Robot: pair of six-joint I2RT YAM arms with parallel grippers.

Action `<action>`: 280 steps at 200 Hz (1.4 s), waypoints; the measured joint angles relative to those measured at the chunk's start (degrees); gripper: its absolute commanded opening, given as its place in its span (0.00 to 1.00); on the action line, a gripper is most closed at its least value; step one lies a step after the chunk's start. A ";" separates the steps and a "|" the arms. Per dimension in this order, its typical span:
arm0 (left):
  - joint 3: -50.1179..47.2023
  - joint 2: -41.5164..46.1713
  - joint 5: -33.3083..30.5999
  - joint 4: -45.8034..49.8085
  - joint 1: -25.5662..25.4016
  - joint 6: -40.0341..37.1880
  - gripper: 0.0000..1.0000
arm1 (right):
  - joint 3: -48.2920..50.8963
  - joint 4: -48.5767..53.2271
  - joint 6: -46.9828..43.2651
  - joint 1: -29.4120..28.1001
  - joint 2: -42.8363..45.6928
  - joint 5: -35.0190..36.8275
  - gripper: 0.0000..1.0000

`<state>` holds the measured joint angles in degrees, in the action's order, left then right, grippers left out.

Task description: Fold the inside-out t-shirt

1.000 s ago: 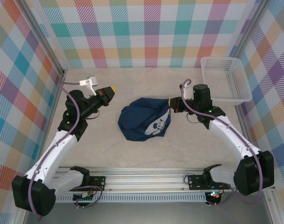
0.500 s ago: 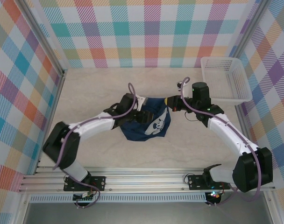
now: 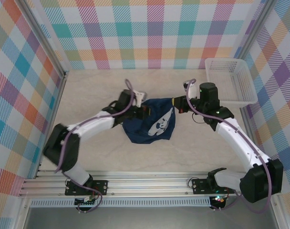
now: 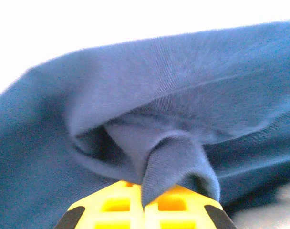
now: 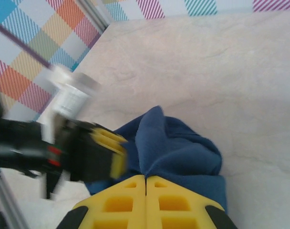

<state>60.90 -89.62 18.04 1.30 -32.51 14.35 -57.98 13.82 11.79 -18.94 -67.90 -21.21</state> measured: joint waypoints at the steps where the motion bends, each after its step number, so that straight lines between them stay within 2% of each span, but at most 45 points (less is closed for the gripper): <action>1: -0.26 0.70 0.20 -0.31 0.31 0.20 0.00 | 0.00 0.04 -0.04 0.00 0.11 0.07 0.00; 32: -3.52 18.86 4.52 -8.57 7.06 7.37 0.00 | -0.96 -0.09 -2.56 0.00 3.80 2.64 0.00; 53: -5.14 28.28 6.38 -13.66 8.79 11.23 0.00 | -1.75 -1.07 -4.04 0.00 5.05 4.92 0.00; 75: -5.88 33.48 8.33 -16.76 9.25 14.08 0.00 | -2.14 -1.44 -4.61 -0.02 5.25 7.82 0.00; 100: -6.67 34.29 10.10 -18.14 9.79 16.76 0.00 | -2.45 -1.20 -3.63 -0.07 3.65 11.34 0.00; 141: -6.82 29.90 11.26 -16.76 9.84 19.98 0.00 | -5.14 3.43 -2.54 -2.71 -5.01 16.61 0.38; 158: -6.80 28.70 11.23 -14.86 9.84 20.00 0.00 | -1.25 1.70 -6.38 -7.69 -3.96 16.85 0.50; 171: -6.78 28.17 11.23 -13.68 9.84 19.98 0.00 | 3.43 -1.20 -10.03 -12.96 -0.33 14.43 0.53; 190: -6.78 28.06 11.23 -12.63 9.86 19.96 0.00 | 6.54 -4.39 -15.61 -20.46 3.23 9.51 0.54; 210: -6.75 28.06 11.26 -12.07 9.86 19.96 0.00 | 5.57 -8.22 -20.28 -26.23 1.03 6.88 0.54; 250: -6.75 28.06 11.28 -11.89 9.86 19.71 0.00 | 4.87 -12.57 -23.87 -29.33 -6.95 6.49 0.54; 264: -6.75 28.06 11.28 -11.89 9.86 19.67 0.00 | 4.59 -13.27 -24.30 -29.53 -8.74 7.61 0.48; 280: -6.75 28.06 11.28 -11.89 9.86 19.47 0.00 | 4.24 -14.51 -24.72 -29.53 -9.97 9.46 0.34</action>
<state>54.15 -61.56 29.32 -10.59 -22.65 33.82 -53.74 -0.69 -12.93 -48.47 -77.87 -11.75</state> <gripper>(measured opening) 0.056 0.436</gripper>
